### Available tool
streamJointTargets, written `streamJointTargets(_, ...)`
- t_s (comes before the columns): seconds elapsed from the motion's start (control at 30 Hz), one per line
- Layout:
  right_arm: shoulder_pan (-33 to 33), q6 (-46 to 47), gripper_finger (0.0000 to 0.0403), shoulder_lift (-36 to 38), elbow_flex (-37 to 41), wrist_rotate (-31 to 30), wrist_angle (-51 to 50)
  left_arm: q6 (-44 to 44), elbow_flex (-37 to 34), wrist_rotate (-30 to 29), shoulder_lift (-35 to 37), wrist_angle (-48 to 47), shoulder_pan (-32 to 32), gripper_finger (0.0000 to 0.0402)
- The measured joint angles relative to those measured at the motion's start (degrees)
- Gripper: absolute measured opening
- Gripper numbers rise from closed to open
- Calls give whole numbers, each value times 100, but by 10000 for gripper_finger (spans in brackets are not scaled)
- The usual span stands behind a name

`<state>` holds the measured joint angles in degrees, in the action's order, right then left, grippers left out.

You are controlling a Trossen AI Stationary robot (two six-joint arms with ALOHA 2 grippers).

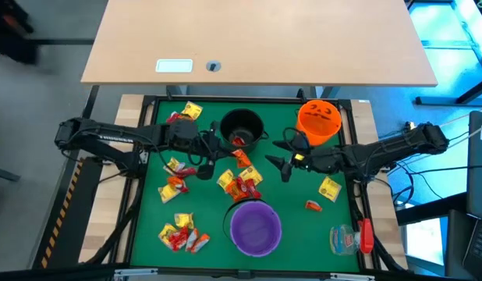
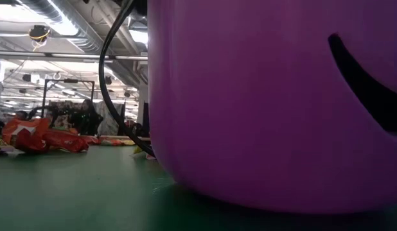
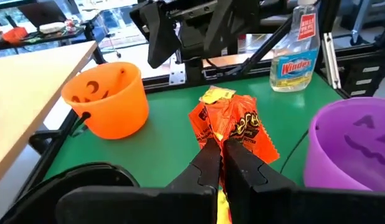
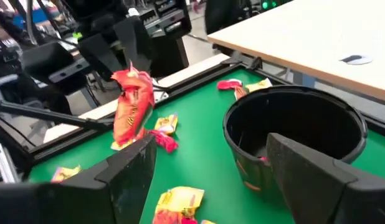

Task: Sort candy
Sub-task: Put the orange candy into the orange bucket

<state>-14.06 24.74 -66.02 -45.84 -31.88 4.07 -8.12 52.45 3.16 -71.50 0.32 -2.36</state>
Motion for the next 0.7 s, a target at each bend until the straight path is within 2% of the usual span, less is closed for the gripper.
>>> streamJointTargets(0.27, 3, -94, 301, -408, 1, 210, 315, 26, 0, 186, -223, 424, -1, 0)
streamJointTargets(0.6, 555, 73, 301, -768, 1, 415, 979, 179, 0, 236, -219, 458, 1, 0)
streamJointTargets(0.7, 702, 78, 301, -930, 3, 764, 1341, 186, 0, 140, -219, 456, 1, 0)
